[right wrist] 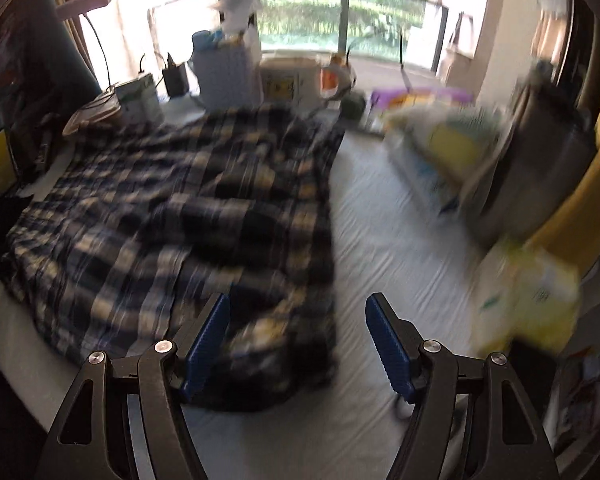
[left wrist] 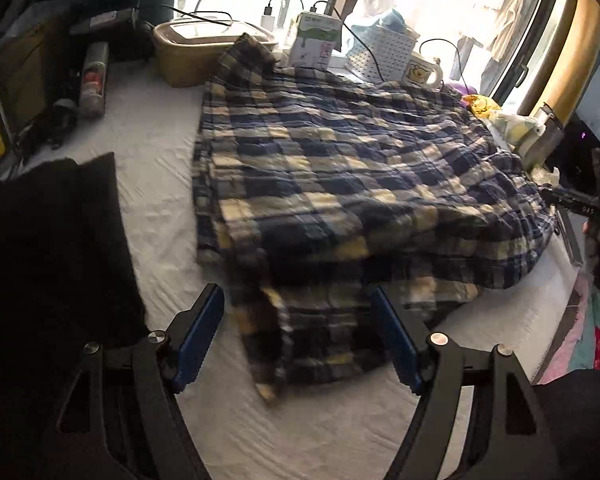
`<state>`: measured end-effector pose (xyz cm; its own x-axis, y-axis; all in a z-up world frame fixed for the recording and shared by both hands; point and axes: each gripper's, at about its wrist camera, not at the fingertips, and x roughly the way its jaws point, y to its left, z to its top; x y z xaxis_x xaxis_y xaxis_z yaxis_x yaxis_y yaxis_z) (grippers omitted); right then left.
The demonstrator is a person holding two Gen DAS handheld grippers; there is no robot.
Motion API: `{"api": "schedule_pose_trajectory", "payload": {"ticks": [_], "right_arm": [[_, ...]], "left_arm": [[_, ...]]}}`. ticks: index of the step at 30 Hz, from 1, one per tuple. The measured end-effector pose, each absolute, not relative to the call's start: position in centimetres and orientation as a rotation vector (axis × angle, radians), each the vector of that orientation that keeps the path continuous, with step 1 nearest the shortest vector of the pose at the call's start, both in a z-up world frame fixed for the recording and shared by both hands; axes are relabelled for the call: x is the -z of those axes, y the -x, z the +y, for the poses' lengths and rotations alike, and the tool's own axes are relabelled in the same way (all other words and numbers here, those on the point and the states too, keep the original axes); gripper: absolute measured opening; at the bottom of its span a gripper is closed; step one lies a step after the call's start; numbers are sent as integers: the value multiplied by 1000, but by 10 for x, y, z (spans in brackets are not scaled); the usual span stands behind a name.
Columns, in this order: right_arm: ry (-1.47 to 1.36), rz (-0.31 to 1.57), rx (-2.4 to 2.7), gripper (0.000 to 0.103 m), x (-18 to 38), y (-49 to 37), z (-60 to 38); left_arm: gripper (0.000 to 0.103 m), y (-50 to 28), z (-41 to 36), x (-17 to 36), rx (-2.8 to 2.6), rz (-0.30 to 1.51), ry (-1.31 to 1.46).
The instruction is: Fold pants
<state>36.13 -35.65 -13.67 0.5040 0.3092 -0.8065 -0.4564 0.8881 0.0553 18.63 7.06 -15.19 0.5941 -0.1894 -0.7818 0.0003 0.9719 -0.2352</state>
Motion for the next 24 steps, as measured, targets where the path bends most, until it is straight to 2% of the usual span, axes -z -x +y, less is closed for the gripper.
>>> {"api": "schedule_pose_trajectory", "payload": {"ticks": [1, 2, 3, 4, 6, 9, 16, 24], "right_arm": [[163, 931, -471, 68, 139, -358, -356], [164, 923, -474, 40, 139, -354, -355], [173, 910, -468, 23, 138, -350, -353], [182, 889, -463, 23, 134, -345, -351], [193, 852, -462, 22, 123, -338, -346], [220, 776, -446, 22, 101, -323, -344], [233, 690, -434, 22, 67, -276, -352], [163, 719, -384, 22, 83, -248, -379]], "left_arm": [[76, -186, 66, 152, 115, 916, 211], [76, -186, 63, 153, 116, 905, 199], [68, -188, 60, 155, 120, 897, 186], [57, -189, 58, 158, 121, 896, 175], [9, -190, 56, 158, 88, 891, 122], [2, -184, 64, 149, 100, 859, 153], [1, -141, 63, 108, 172, 785, 183], [1, -97, 65, 125, 201, 925, 235]]}}
